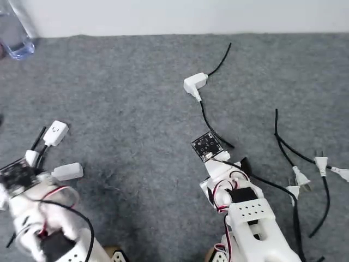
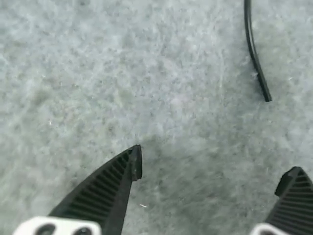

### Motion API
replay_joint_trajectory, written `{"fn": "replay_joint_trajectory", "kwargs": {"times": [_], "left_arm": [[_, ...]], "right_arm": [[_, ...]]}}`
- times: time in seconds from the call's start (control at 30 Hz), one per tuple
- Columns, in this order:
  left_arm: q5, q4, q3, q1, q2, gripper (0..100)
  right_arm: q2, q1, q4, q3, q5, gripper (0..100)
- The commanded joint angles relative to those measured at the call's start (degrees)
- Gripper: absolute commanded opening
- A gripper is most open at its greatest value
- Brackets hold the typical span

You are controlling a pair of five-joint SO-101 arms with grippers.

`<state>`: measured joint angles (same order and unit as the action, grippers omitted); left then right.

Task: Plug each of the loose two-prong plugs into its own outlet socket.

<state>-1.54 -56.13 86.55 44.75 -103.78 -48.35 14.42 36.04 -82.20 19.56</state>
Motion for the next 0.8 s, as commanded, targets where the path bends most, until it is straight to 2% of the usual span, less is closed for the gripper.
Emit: {"fn": "replay_joint_trajectory", "kwargs": {"times": [0.0, 0.2, 0.27, 0.37, 0.47, 0.63, 0.77], "left_arm": [[1.3, 1.4, -9.2, 9.7, -0.5, 2], [1.8, 1.7, -21.0, 18.9, -0.6, 1], [8.2, 2.7, -23.8, 18.4, -0.6, 1], [21.9, 2.2, -27.5, 10.7, -0.3, 1], [31.0, -2.2, -30.9, 6.1, -0.2, 2], [42.5, -8.8, -39.3, 4.9, 0.5, 2], [56.3, -18.2, -48.9, 1.2, 8.4, 2]], "right_arm": [[-0.9, -0.6, -1.2, 0.4, -0.4, 41.6], [-0.9, -0.6, -1.2, 0.4, -0.2, 41.6], [-0.9, -0.6, -1.2, 0.4, -0.2, 41.6], [-0.9, -0.6, -1.2, 0.4, -0.2, 41.6], [-0.9, -0.6, -1.1, 0.4, -0.2, 41.6], [-0.9, -0.6, -1.1, 0.4, -0.2, 41.6], [-0.9, -0.6, -1.1, 0.4, -0.2, 41.6]]}}
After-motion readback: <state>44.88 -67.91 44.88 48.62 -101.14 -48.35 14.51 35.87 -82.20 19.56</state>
